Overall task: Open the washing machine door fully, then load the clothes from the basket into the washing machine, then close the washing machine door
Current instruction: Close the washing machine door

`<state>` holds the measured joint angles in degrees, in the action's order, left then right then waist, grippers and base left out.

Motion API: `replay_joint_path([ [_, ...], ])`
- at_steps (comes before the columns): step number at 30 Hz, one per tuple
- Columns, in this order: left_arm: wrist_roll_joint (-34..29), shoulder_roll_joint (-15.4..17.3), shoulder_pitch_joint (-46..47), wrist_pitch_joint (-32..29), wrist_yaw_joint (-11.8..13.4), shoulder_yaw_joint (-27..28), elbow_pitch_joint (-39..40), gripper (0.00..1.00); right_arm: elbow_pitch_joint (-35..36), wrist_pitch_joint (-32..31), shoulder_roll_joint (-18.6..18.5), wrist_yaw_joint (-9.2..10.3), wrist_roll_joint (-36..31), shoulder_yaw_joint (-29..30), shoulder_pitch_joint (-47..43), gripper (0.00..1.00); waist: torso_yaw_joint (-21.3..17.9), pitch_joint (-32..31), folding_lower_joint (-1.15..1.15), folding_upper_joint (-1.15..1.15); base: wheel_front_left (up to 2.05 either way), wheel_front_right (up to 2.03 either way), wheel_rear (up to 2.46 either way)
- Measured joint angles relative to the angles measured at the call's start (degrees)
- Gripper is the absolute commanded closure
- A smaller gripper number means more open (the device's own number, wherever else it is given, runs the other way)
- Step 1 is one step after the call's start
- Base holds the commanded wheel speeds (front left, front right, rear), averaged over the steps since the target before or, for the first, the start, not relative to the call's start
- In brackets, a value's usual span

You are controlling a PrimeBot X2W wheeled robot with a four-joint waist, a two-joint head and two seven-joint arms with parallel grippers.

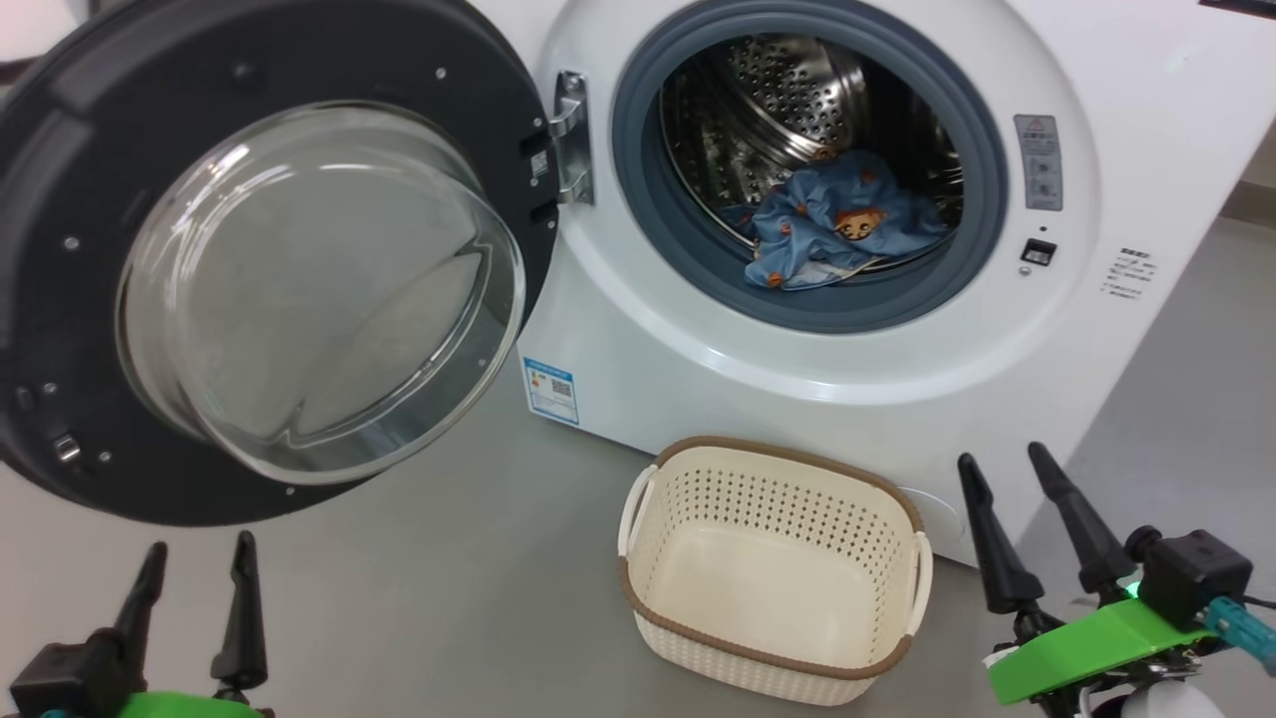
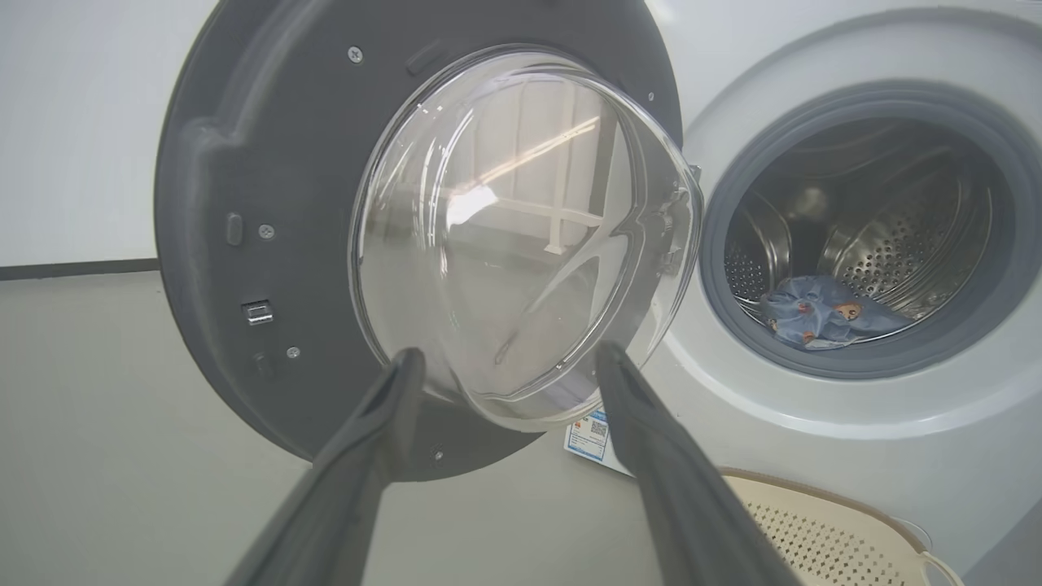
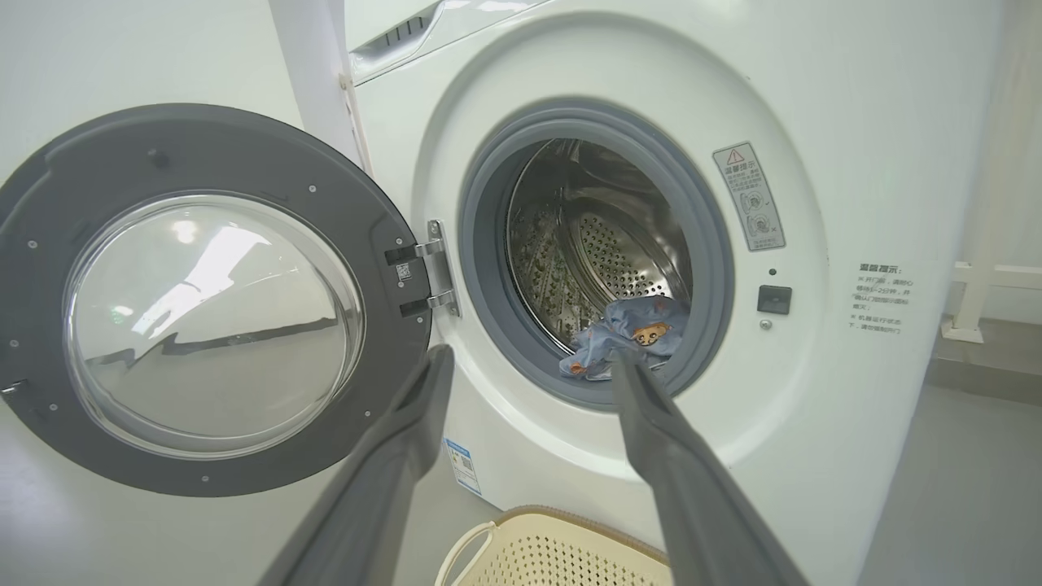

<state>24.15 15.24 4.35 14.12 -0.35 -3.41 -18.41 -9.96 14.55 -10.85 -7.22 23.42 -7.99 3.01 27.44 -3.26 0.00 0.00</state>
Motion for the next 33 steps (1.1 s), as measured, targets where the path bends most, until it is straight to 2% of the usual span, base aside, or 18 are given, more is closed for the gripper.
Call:
replay_joint_path([
  [17, 1.5, -0.7, -3.7, 0.4, 1.3, 4.2, 4.0, 0.0, -3.8, 0.0, -0.6, 0.0, 1.9, -7.2, 6.8, 0.0, 2.6, 3.5, -0.01, 0.0, 0.0, 0.0, 0.0],
  [33, 1.4, -1.9, -3.9, 0.4, 0.9, 6.1, 5.3, 0.0, -4.7, 0.0, -1.1, 0.0, 2.5, -8.5, 8.3, 0.0, 2.4, 3.3, 0.0, 0.0, 0.0, 0.0, 0.0],
])
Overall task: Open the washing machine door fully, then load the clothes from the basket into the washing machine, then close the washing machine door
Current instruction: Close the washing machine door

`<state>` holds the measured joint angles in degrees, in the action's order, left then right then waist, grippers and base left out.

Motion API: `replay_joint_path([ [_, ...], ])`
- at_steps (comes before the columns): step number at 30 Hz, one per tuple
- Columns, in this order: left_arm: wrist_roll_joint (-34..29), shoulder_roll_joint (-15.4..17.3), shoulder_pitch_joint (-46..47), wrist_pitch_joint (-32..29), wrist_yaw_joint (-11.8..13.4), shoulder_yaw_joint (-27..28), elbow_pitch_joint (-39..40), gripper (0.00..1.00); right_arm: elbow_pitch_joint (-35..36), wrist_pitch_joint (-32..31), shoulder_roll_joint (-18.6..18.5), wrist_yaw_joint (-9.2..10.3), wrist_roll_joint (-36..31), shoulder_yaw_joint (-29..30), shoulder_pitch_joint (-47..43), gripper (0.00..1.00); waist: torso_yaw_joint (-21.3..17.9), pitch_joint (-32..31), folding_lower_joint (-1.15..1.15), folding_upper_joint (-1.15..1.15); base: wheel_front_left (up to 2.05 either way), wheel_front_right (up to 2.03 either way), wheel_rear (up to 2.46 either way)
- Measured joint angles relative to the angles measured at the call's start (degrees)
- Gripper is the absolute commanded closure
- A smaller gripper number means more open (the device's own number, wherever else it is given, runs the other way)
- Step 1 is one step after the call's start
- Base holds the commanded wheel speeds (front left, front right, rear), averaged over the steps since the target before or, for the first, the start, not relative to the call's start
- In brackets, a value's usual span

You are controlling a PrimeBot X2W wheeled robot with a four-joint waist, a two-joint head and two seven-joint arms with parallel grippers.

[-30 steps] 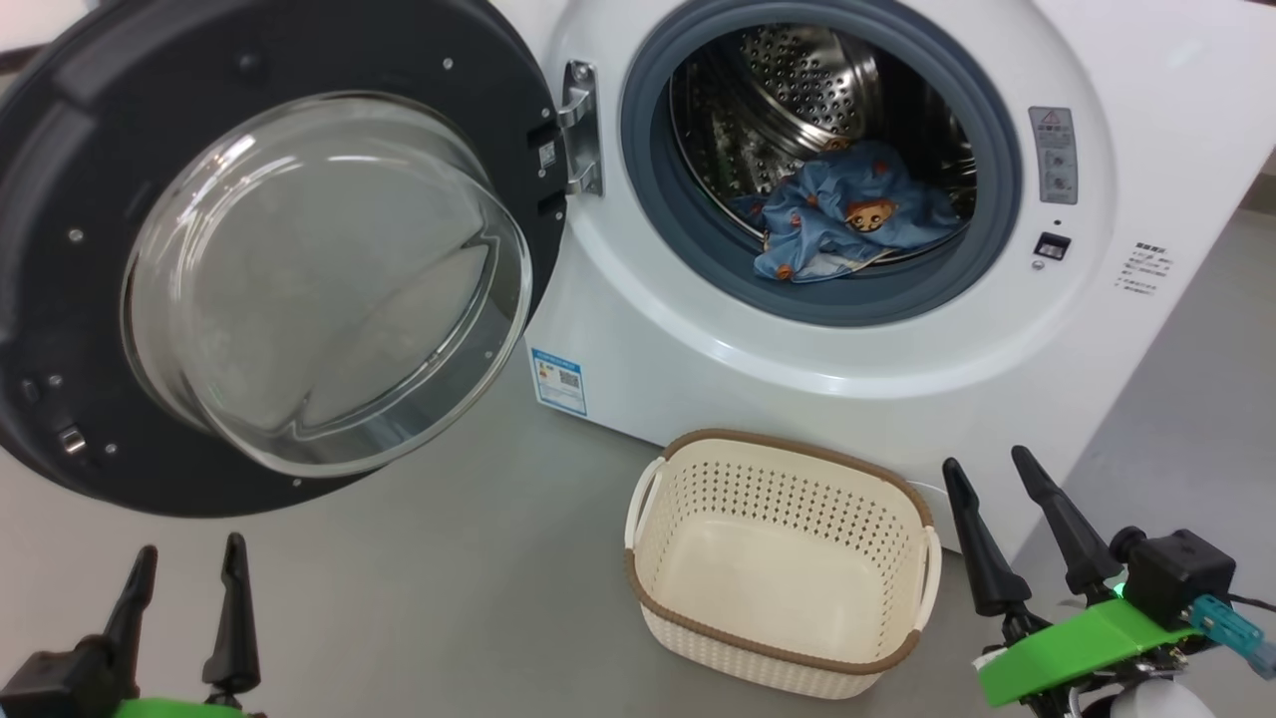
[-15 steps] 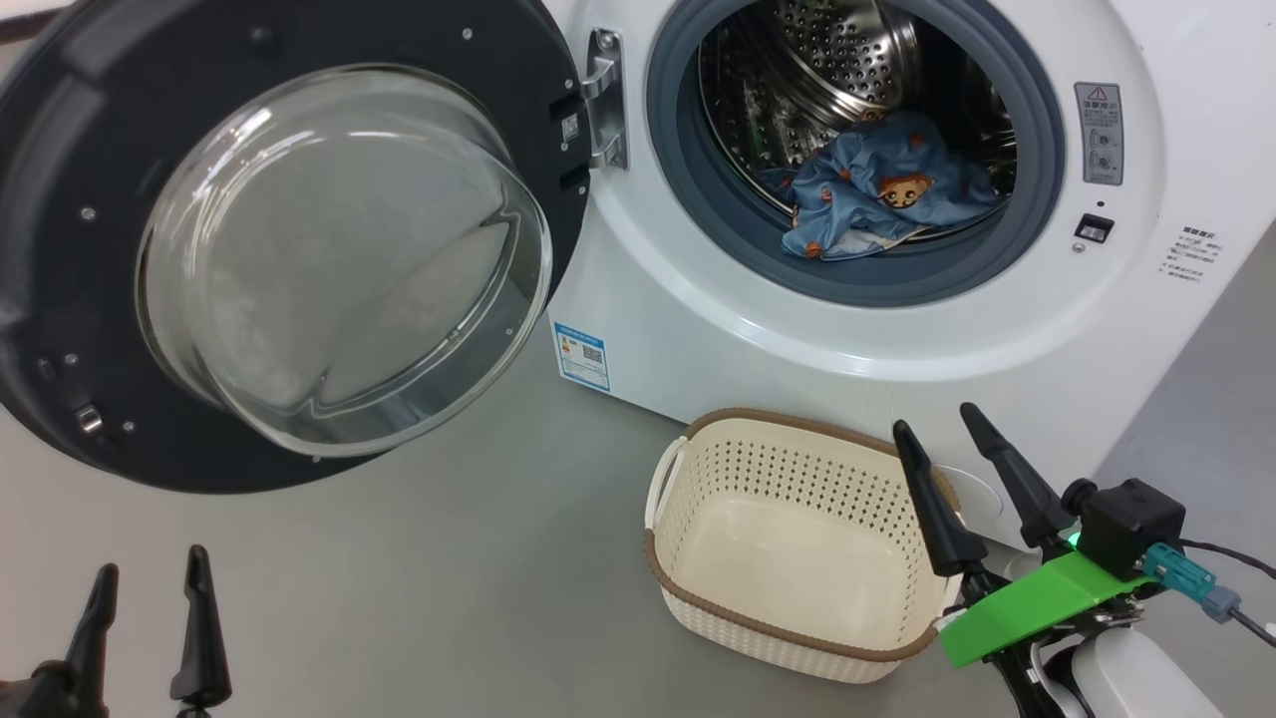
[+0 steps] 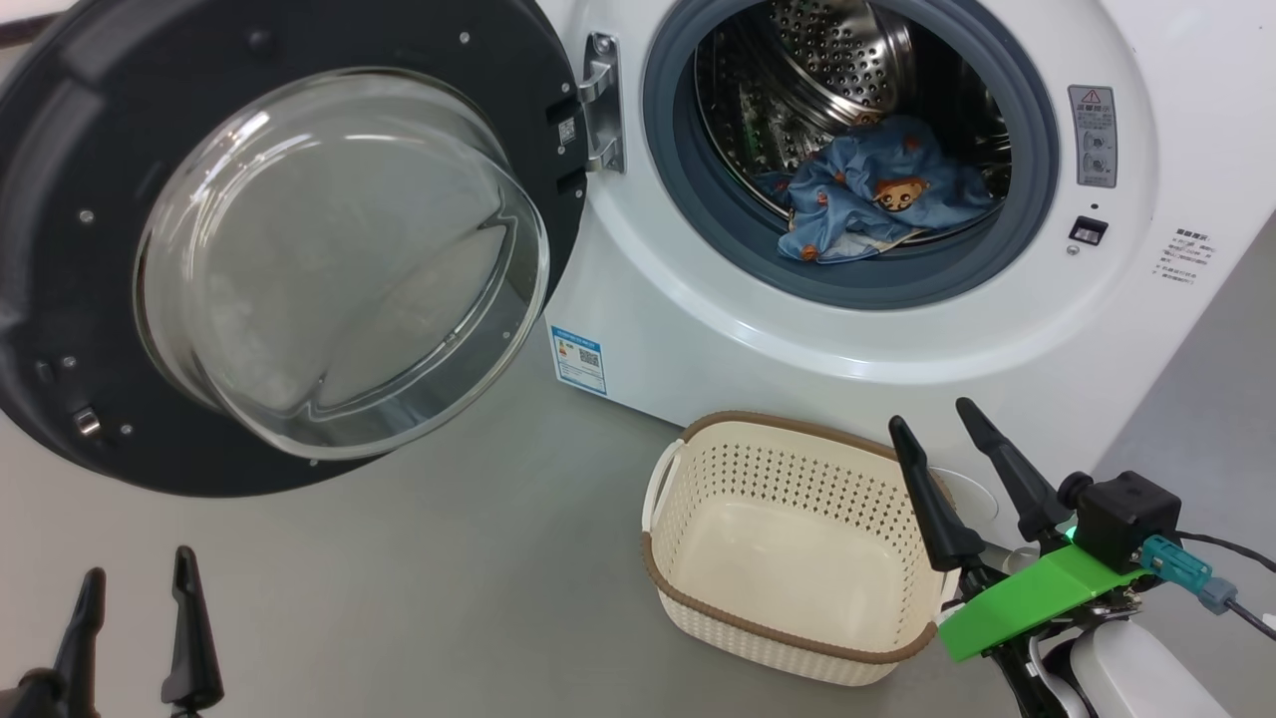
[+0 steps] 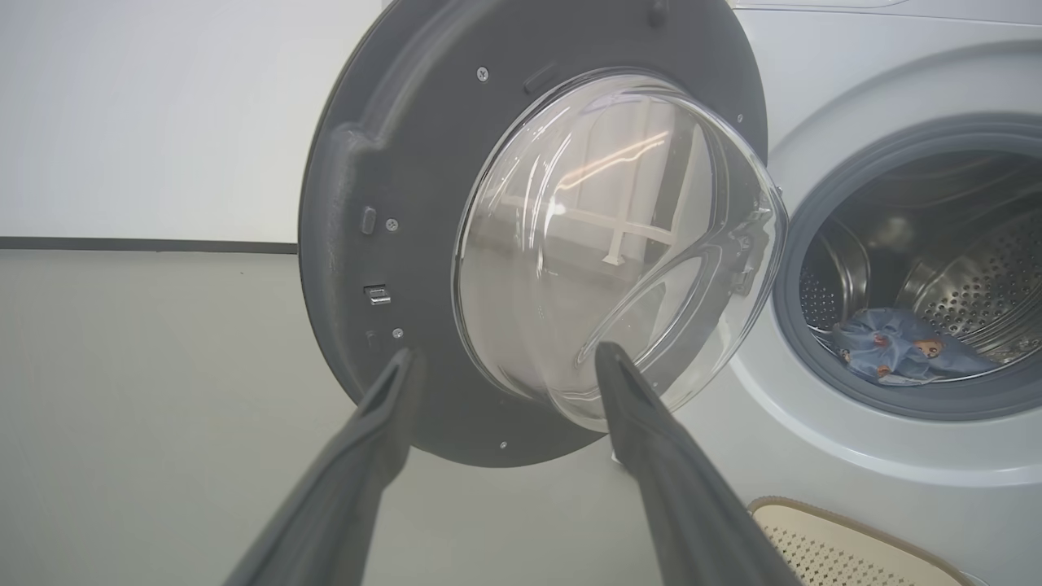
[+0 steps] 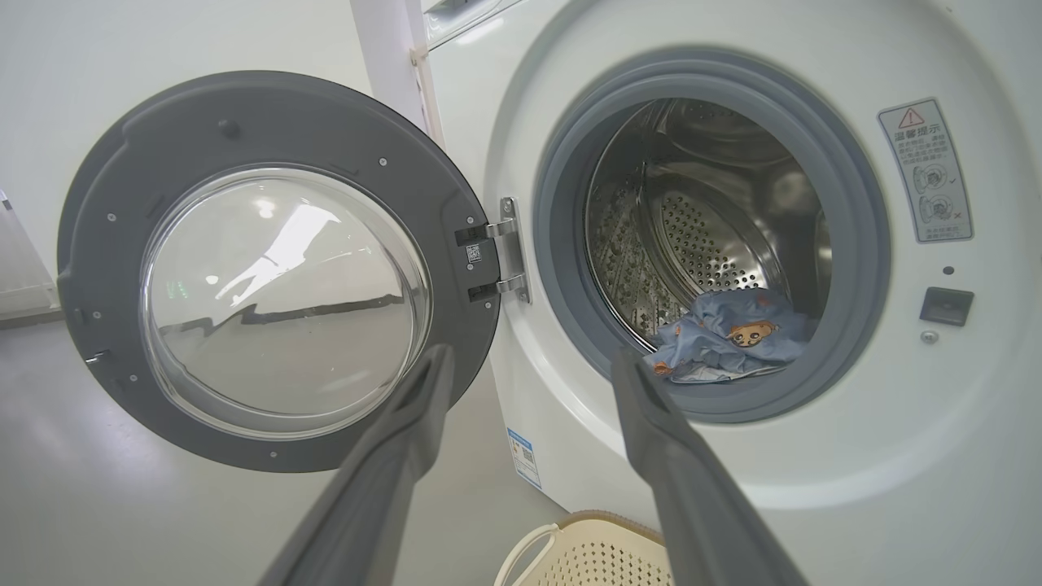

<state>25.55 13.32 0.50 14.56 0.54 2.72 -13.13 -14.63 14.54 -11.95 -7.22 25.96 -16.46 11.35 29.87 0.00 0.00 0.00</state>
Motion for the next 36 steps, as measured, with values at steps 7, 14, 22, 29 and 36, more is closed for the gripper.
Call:
replay_joint_path([
  [7, -0.5, -0.3, -0.8, 0.0, -0.1, 0.6, 0.1, 0.0, 0.0, 0.0, -0.2, 0.0, 0.0, 0.0, 0.0, 0.0, -0.1, -0.2, 0.0, 0.0, 0.0, 0.0, 0.0],
  [14, -0.9, -0.4, -0.8, 0.0, -0.5, 1.2, 0.1, 0.04, 0.0, 0.0, -0.3, 0.0, 0.0, 0.0, 0.0, 0.0, -0.2, -0.3, 0.0, 0.0, 0.0, 0.0, 0.0],
  [22, -1.4, 0.7, -0.8, 0.0, -1.1, 2.2, 2.8, 1.0, 0.1, 0.0, -0.5, 0.0, 0.7, 0.1, -0.1, 0.0, -0.2, -0.4, 0.0, 0.0, 0.0, 0.0, 0.0],
  [29, 1.5, 5.4, 4.2, -2.5, -2.6, 6.3, 15.6, 1.0, 0.1, 0.0, -0.7, 0.0, 0.8, 0.2, -0.2, 0.0, -0.3, -0.7, 0.0, 0.0, 0.0, 0.0, 0.0],
  [36, 14.3, 9.4, 13.5, -9.3, -5.2, 11.3, 18.5, 1.0, 0.4, 0.0, -1.2, 0.0, 0.8, 1.0, -0.9, 0.0, -0.9, -1.4, 0.0, 0.0, 0.0, 0.0, 0.0],
])
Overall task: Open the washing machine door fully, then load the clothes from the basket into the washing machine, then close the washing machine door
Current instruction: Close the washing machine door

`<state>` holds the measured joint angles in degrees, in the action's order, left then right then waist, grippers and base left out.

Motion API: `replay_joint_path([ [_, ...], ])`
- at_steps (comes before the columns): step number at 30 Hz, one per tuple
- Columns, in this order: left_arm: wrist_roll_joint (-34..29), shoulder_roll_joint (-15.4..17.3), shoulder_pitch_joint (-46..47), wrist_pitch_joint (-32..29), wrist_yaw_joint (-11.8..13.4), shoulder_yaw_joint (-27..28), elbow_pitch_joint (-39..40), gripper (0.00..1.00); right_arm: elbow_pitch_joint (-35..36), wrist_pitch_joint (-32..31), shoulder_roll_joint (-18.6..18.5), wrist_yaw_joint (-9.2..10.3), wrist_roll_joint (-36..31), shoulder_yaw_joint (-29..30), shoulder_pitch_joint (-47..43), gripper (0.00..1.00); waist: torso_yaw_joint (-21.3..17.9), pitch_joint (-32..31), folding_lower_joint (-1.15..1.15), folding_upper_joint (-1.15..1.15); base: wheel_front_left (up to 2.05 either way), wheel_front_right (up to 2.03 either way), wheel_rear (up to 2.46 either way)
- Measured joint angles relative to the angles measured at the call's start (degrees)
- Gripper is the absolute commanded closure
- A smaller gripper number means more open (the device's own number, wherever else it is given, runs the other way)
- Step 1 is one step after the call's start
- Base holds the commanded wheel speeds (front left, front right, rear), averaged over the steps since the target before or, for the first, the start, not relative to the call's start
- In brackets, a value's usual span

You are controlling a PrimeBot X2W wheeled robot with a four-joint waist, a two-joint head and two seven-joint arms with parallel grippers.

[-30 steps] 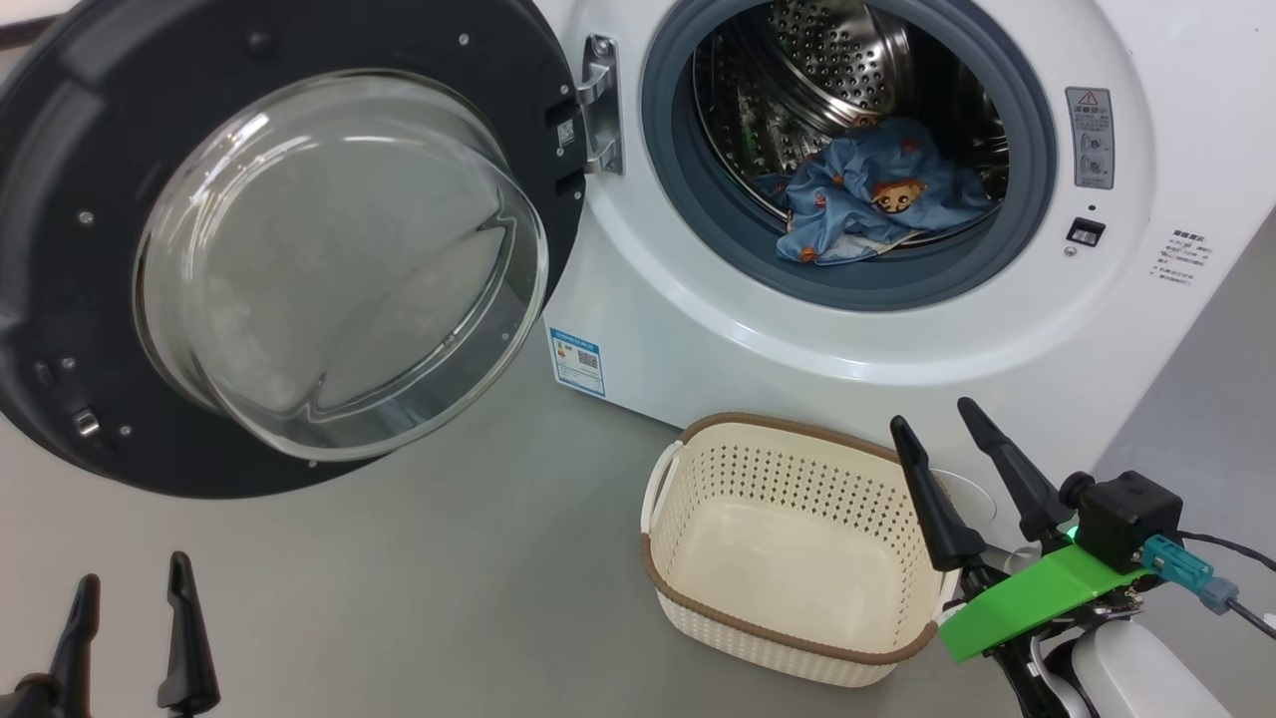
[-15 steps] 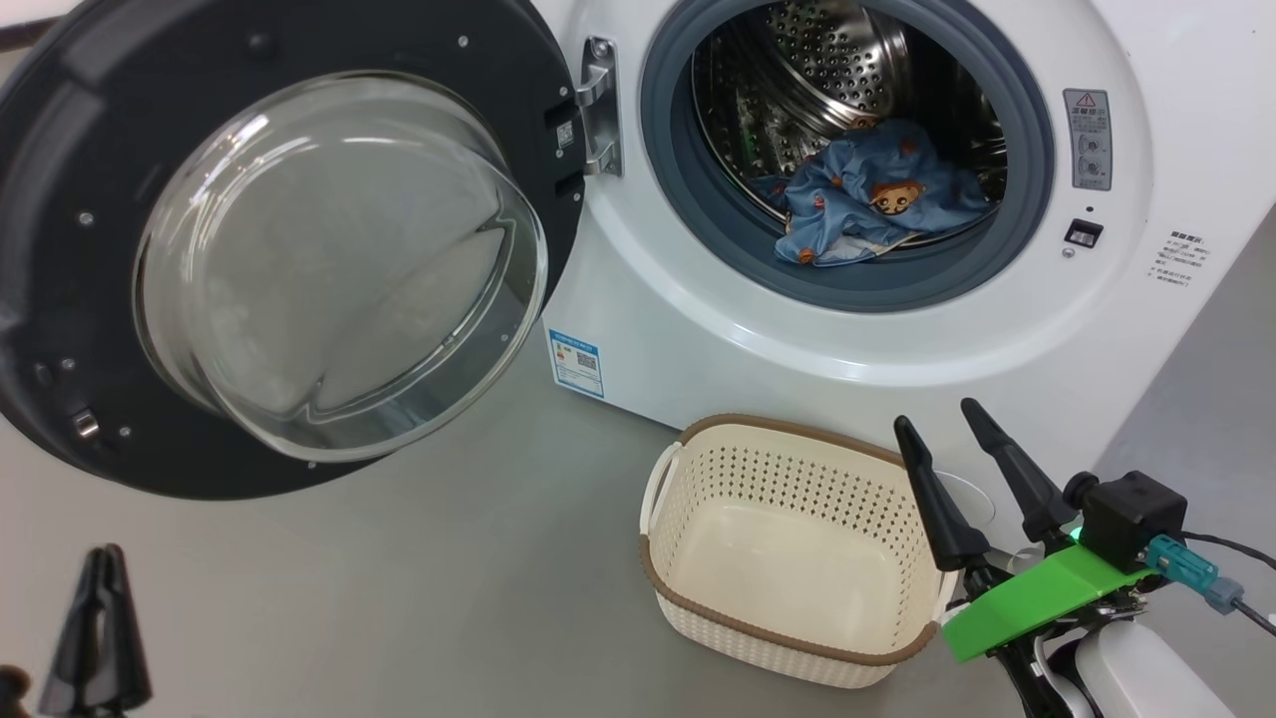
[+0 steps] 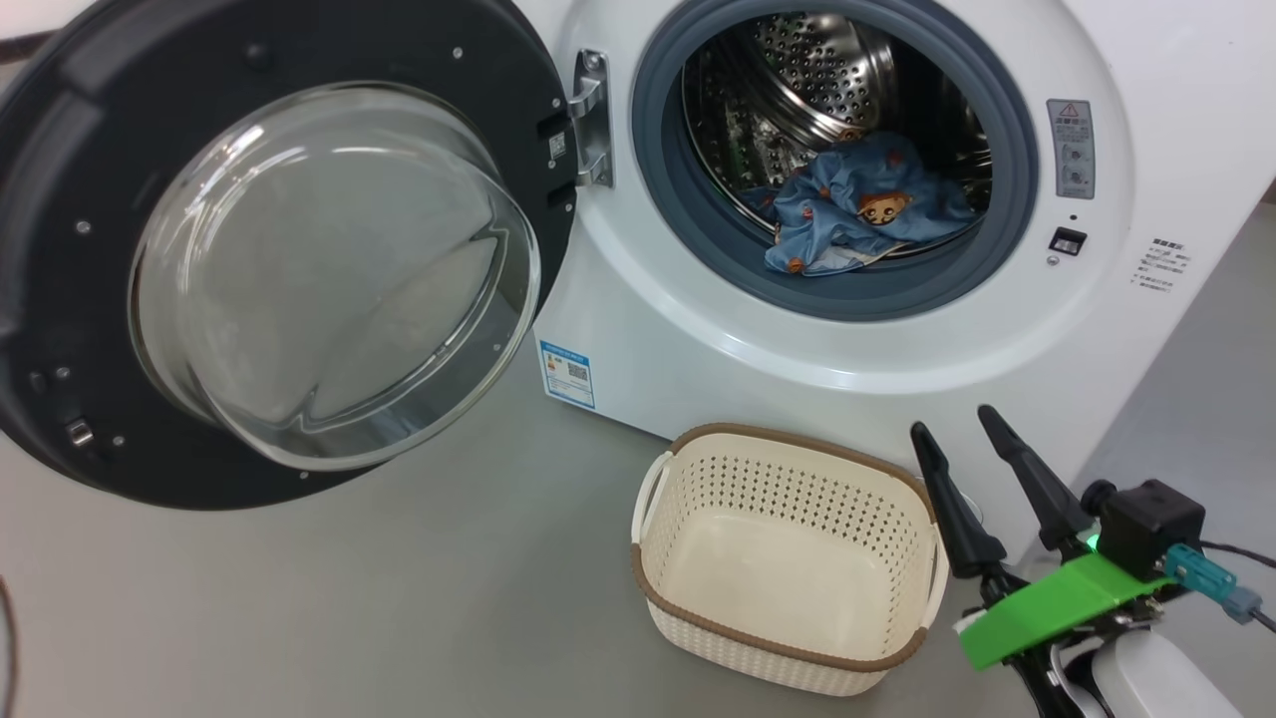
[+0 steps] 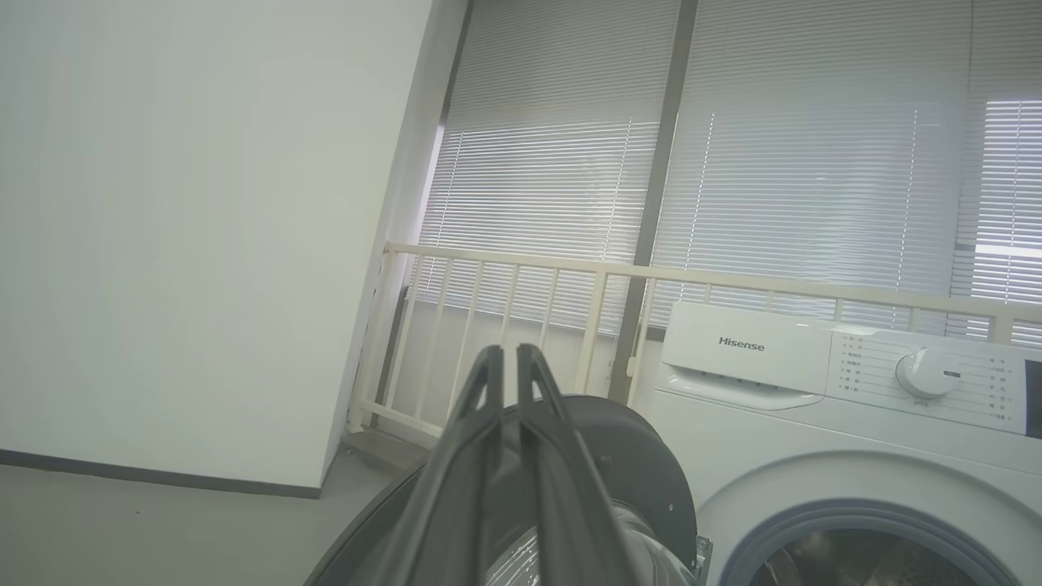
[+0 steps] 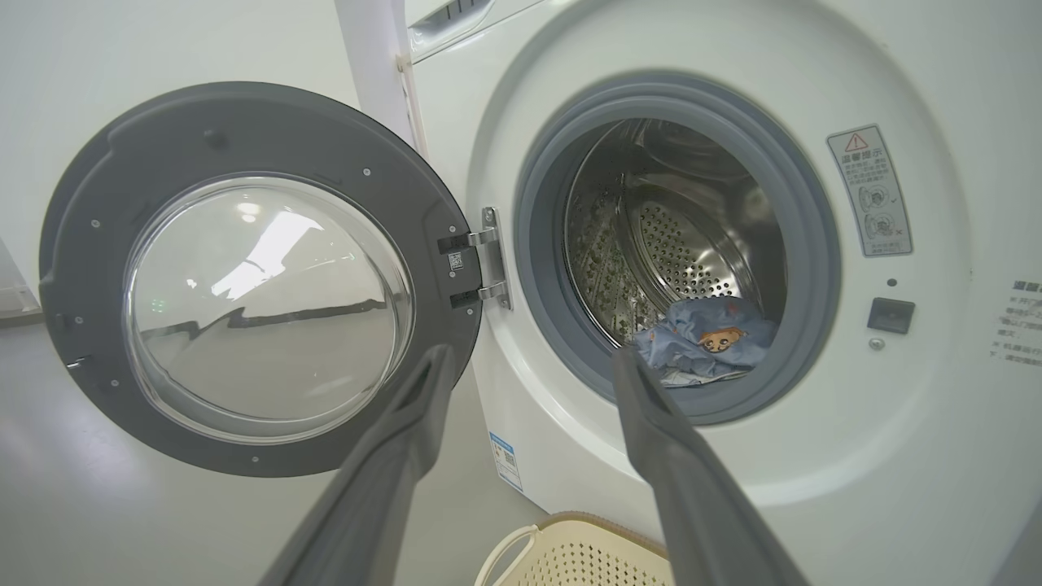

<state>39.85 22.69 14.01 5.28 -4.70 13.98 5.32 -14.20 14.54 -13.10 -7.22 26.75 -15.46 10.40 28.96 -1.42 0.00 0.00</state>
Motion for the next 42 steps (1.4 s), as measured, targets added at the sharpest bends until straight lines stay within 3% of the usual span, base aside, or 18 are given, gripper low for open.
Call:
replay_joint_path([
  [7, 14.5, 1.9, 11.9, -6.9, -0.8, 4.4, -11.9, 1.0, 0.6, 0.0, -1.4, 0.0, 0.0, 1.2, -3.0, 0.0, -0.9, -0.8, 0.0, 0.0, 0.0, 0.0, 0.0],
  [18, 25.7, 8.8, 25.0, -11.1, -1.4, 12.2, -39.0, 1.0, 2.7, 0.0, -2.9, 0.0, -1.6, 3.2, -6.8, 0.0, -3.7, -0.2, 0.01, 0.0, 0.0, 0.0, 0.0],
  [32, 32.3, 14.0, 32.9, -10.8, -2.3, 18.0, -57.0, 1.0, 3.5, 0.0, -5.1, 0.0, -2.2, 3.4, -5.6, 0.0, -8.7, 5.6, 0.0, 0.0, 0.0, 0.0, 0.0],
  [42, 33.2, 16.2, 34.5, -9.2, -2.4, 19.5, -65.3, 1.0, 4.3, 0.0, -6.1, 0.0, -3.6, 4.4, -2.4, 0.0, -10.6, 10.6, -0.01, 0.0, 0.0, 0.0, 0.0],
])
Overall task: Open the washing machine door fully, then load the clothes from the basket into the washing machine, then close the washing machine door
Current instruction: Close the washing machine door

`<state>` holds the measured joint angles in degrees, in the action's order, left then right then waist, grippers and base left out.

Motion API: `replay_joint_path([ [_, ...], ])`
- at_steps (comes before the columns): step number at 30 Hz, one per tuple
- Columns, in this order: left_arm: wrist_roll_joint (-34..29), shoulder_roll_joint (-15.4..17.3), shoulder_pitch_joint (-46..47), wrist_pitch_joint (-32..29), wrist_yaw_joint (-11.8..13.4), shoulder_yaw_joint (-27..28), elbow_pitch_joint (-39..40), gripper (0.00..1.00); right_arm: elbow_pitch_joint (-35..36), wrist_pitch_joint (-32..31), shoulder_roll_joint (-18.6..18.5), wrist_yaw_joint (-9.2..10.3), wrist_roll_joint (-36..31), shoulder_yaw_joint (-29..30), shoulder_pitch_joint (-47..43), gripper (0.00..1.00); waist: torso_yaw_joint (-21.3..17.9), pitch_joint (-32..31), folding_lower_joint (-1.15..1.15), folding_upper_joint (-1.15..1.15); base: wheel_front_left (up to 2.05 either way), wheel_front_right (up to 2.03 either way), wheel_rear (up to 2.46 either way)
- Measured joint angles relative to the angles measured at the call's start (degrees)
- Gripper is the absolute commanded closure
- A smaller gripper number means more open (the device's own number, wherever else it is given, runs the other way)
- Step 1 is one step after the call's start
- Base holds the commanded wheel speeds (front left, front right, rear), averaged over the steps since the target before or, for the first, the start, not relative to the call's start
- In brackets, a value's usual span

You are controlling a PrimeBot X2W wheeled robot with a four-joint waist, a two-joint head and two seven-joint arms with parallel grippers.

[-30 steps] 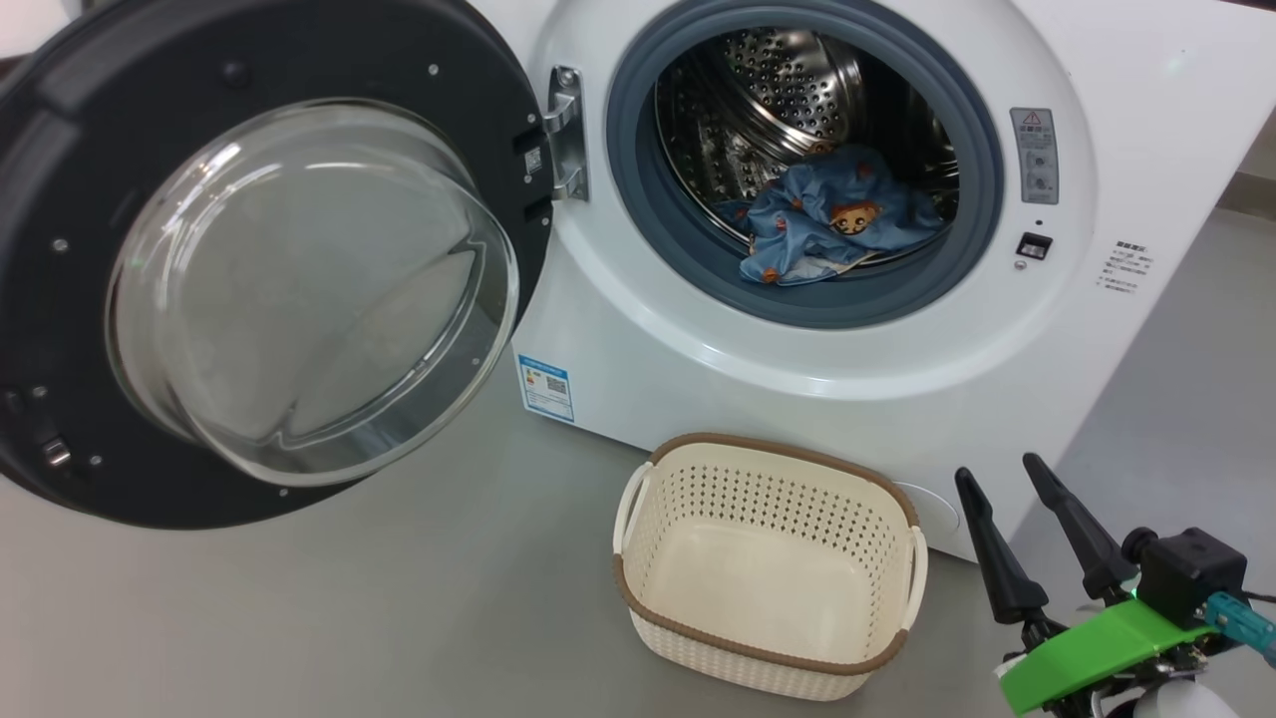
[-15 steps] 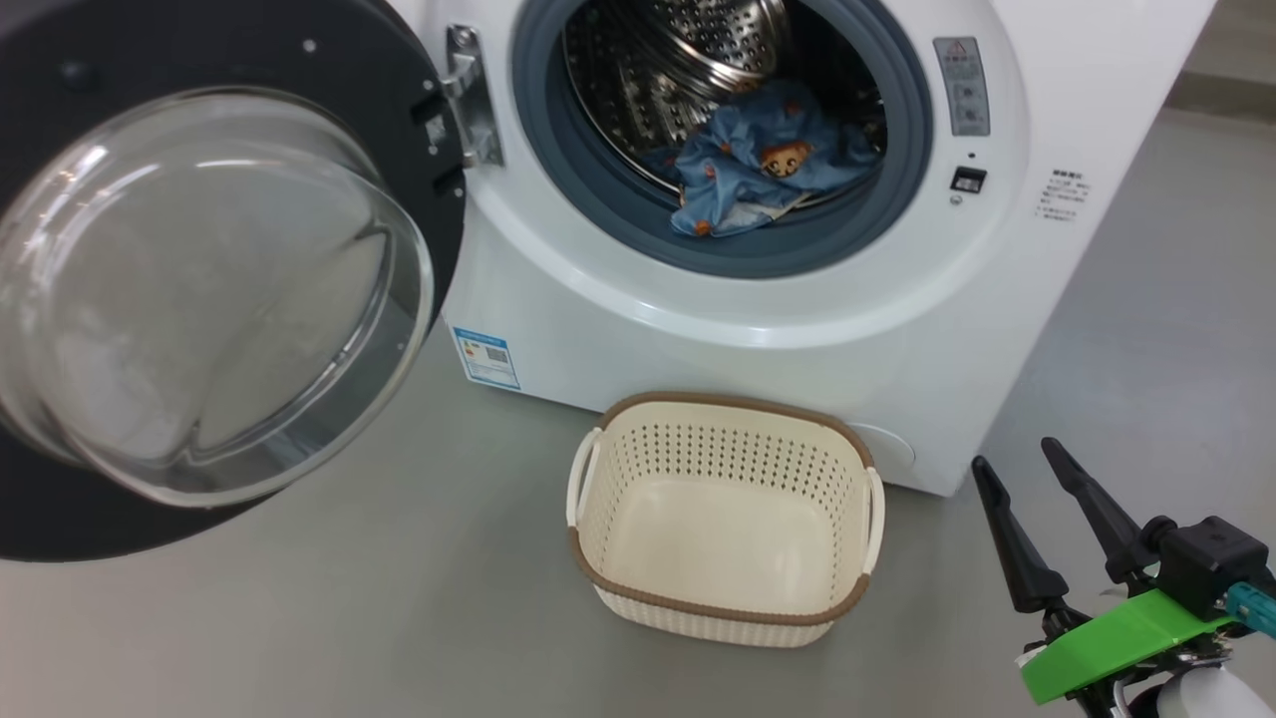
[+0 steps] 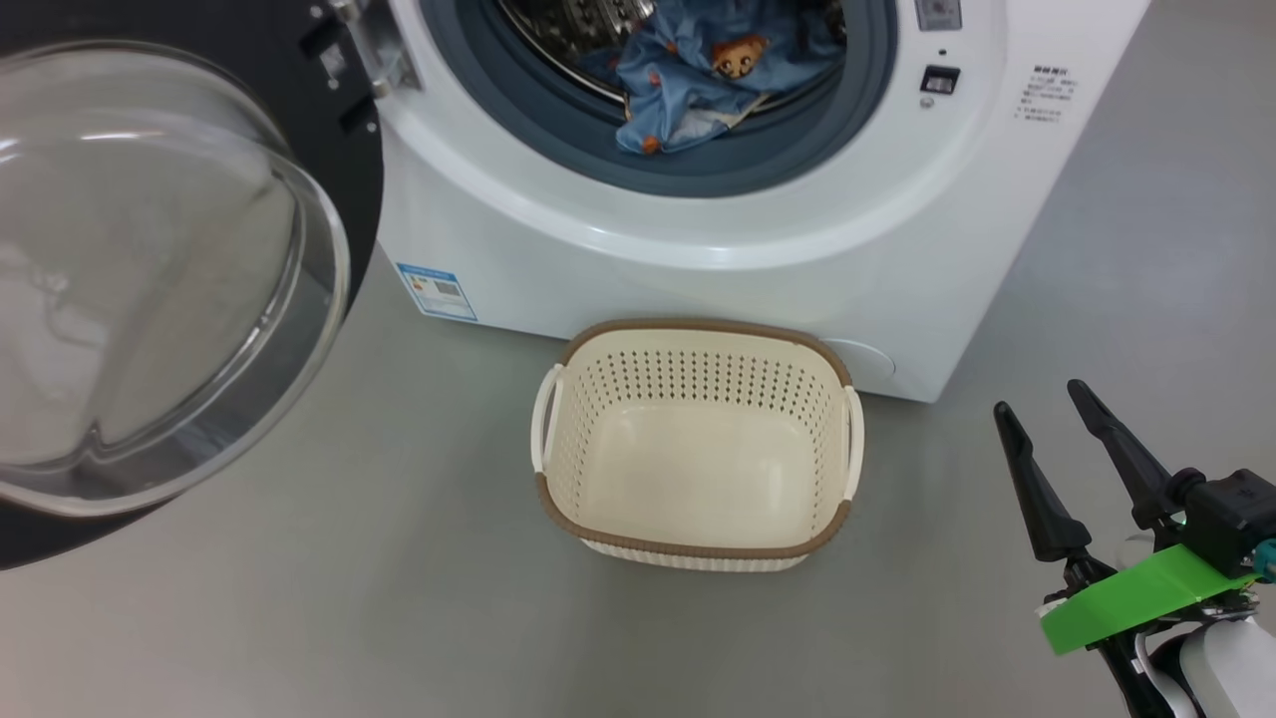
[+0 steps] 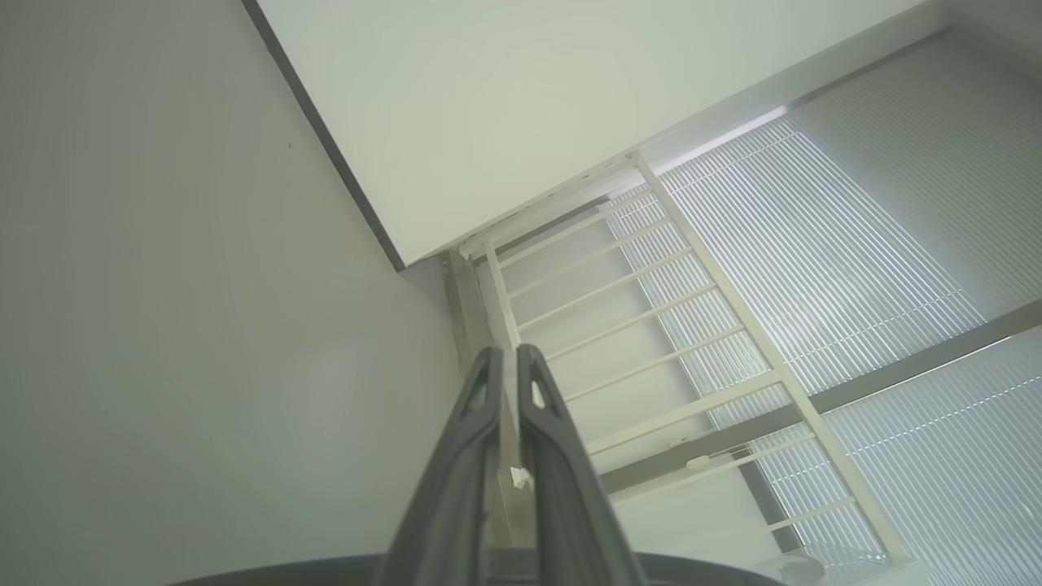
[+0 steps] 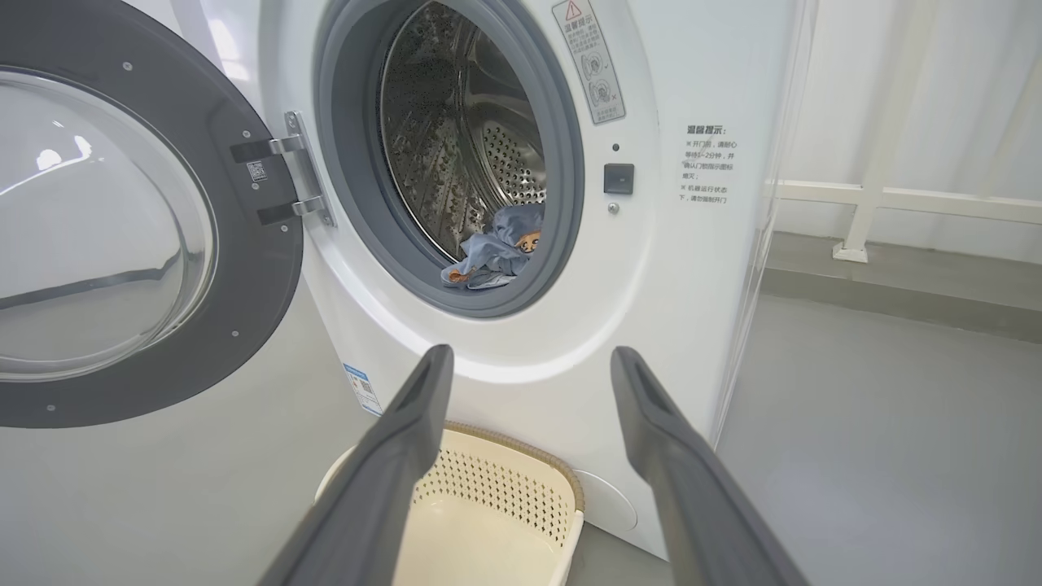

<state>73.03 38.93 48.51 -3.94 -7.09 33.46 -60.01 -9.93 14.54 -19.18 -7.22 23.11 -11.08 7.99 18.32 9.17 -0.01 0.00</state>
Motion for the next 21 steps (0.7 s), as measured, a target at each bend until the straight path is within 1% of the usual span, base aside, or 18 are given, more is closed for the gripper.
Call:
replay_joint_path([
  [8, 0.1, 0.3, 2.1, 0.5, 0.0, 0.0, -3.7, 1.0, 0.0, 0.0, -0.6, 0.0, -0.1, 0.0, 1.2, 0.0, -1.3, 2.7, 0.0, 0.0, 0.0, 0.0, 0.0],
  [11, 0.1, 0.9, 2.2, 0.1, 0.0, -0.2, -5.3, 1.0, 0.0, 0.0, -0.9, 0.0, -0.1, 0.0, 1.9, 0.0, -1.6, 3.3, 0.0, 0.0, 0.0, 0.0, 0.0],
  [18, -0.2, 1.6, 3.2, -5.1, 0.0, -2.5, -8.4, 1.0, -0.2, 0.0, -0.9, 0.0, -0.2, -0.1, 2.0, 0.0, -1.8, 3.5, 0.0, 0.0, 0.0, 0.0, 0.0],
  [21, -1.5, 1.9, 3.2, -8.5, 0.0, -4.9, -9.2, 1.0, -0.3, 0.0, -0.9, 0.0, -0.2, -0.1, 2.0, 0.0, -1.7, 3.1, 0.01, 0.0, 0.0, 0.0, 0.0],
])
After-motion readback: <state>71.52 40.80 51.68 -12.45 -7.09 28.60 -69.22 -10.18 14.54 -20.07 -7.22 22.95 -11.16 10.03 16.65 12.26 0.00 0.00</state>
